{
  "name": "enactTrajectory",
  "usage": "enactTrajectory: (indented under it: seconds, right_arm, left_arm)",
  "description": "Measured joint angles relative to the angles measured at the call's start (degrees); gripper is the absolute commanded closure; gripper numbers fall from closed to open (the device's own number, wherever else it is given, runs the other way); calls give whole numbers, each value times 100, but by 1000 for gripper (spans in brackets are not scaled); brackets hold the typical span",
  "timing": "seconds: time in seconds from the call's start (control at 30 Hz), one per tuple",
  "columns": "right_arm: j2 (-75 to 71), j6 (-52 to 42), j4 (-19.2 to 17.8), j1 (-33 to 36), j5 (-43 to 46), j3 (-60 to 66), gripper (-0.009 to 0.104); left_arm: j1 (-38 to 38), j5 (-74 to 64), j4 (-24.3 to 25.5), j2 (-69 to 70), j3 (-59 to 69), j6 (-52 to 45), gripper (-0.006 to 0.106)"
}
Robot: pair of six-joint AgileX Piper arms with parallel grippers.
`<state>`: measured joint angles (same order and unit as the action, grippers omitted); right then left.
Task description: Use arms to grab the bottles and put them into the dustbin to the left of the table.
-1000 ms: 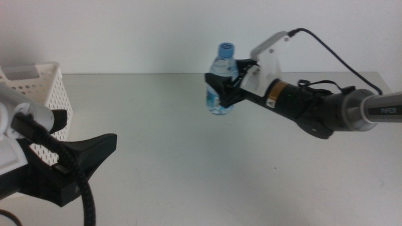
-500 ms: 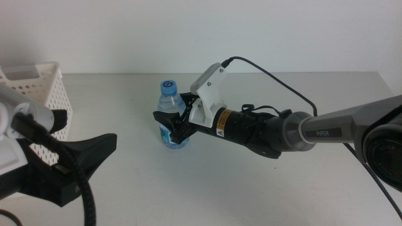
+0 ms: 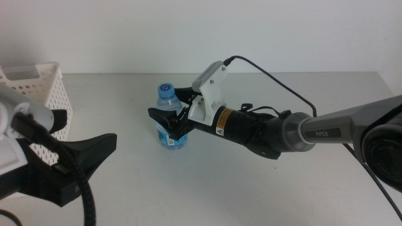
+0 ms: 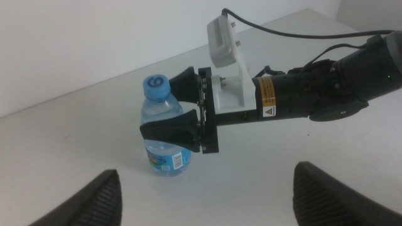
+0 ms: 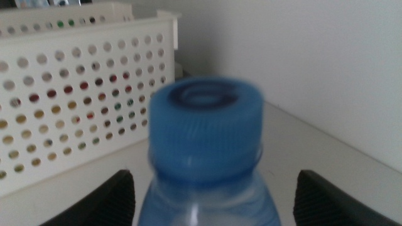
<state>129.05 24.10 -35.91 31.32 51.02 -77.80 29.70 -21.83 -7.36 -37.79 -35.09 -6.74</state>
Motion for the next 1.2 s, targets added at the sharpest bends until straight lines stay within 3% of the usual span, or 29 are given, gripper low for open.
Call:
enactTrajectory:
  seconds: [0.13,0.43,0.7,0.8,0.87,1.2]
  right_arm:
    - [-36,571,7,0,275,0,9]
    - [-566,1092,-100,0,-260,0,14]
    - [-1866,1651,-907,-5,-1496,0,17]
    - [-2389,2138,-1529,-11,-1975,0,18]
    - [-2737,2706,-2158,-11,-2233,0,18]
    - [-4165,6728,-5975,-44,-2139,18,19]
  left_arm:
    - [0,0,0,0,0,0,7]
    - [0,0,0,0,0,0,7]
    - [0,0,0,0,0,0,7]
    - [0,0,0,0,0,0,7]
    - [0,0,0,0,0,0,7]
    - [0,0,0,0,0,0,7]
